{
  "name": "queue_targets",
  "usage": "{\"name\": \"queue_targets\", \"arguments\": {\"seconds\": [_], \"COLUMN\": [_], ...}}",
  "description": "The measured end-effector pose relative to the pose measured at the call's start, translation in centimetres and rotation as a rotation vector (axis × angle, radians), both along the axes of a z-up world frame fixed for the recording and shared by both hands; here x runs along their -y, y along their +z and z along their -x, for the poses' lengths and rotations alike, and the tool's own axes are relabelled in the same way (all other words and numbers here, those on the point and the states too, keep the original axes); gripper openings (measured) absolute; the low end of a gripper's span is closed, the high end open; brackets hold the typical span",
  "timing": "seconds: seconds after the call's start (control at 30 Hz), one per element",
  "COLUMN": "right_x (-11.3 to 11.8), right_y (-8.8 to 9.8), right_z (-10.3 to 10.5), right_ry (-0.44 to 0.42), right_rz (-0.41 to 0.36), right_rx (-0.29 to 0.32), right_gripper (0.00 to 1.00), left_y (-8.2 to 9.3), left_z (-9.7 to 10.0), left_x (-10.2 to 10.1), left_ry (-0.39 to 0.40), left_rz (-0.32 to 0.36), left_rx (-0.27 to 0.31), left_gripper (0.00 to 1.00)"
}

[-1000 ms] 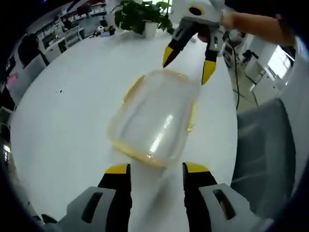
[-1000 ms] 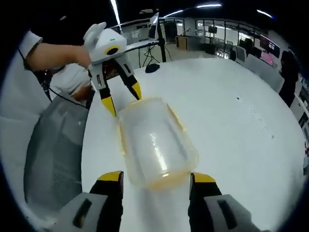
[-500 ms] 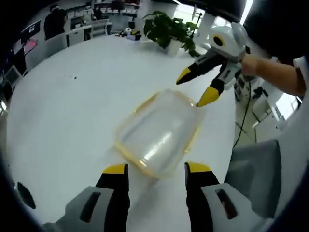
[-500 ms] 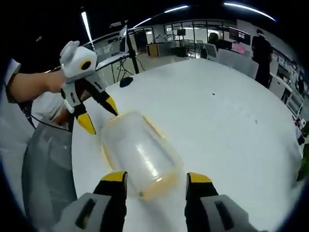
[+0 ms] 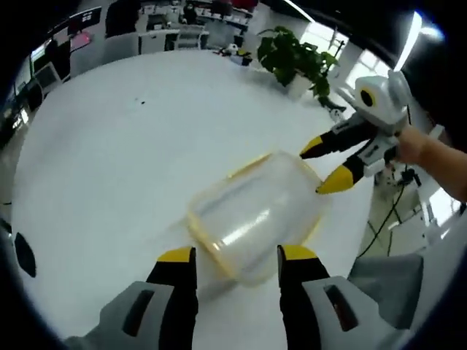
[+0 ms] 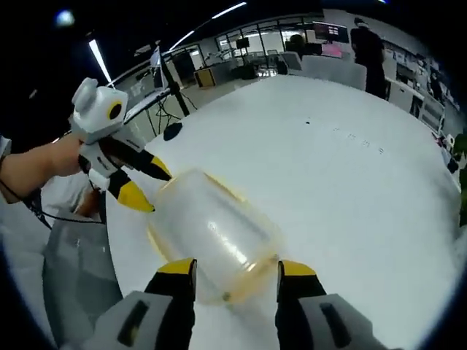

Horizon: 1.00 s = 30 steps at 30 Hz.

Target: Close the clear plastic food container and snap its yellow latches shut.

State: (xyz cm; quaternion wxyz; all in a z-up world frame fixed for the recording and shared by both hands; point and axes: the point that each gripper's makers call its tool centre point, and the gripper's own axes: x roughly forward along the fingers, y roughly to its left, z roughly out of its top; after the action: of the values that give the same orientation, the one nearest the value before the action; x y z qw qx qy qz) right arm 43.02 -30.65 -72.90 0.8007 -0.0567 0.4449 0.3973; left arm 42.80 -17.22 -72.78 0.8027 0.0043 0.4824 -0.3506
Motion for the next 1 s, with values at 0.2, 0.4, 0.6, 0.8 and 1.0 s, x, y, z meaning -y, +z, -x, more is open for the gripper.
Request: {"name": "queue_targets", "arguments": {"seconds": [0.2,0.4,0.6,0.8,1.0], "right_x": [0.0,0.0,-0.3,-0.3,-0.4], "right_y": [-0.4,-0.9,-1.2,-1.3,-1.2], "right_z": [-0.1,-0.2,0.0,0.0,0.0], "right_ry": [-0.044,-0.098,-0.191,-0.202,-0.216], "right_rz": [-0.007,-0.035,-0.087,-0.090,-0.082], "right_rx": [-0.014,-0.053,-0.129,-0.134,-0.143], "right_gripper": [0.40,0.39,0.40,0.40,0.38], "left_y": [-0.9,-1.1,-1.2,-1.3,-1.5], "left_z": [0.2,-0.2,-0.4,-0.4,-0.3], "left_x": [0.3,0.3,0.3,0.4,0.5], "left_ry": [0.017,0.057,0.099,0.115,0.120], "left_rz": [-0.014,0.015,0.058,0.073,0.082], "left_rx": [-0.027,-0.041,-0.072,-0.082,-0.107], "left_gripper": [0.40,0.42,0.41,0.42,0.40]}}
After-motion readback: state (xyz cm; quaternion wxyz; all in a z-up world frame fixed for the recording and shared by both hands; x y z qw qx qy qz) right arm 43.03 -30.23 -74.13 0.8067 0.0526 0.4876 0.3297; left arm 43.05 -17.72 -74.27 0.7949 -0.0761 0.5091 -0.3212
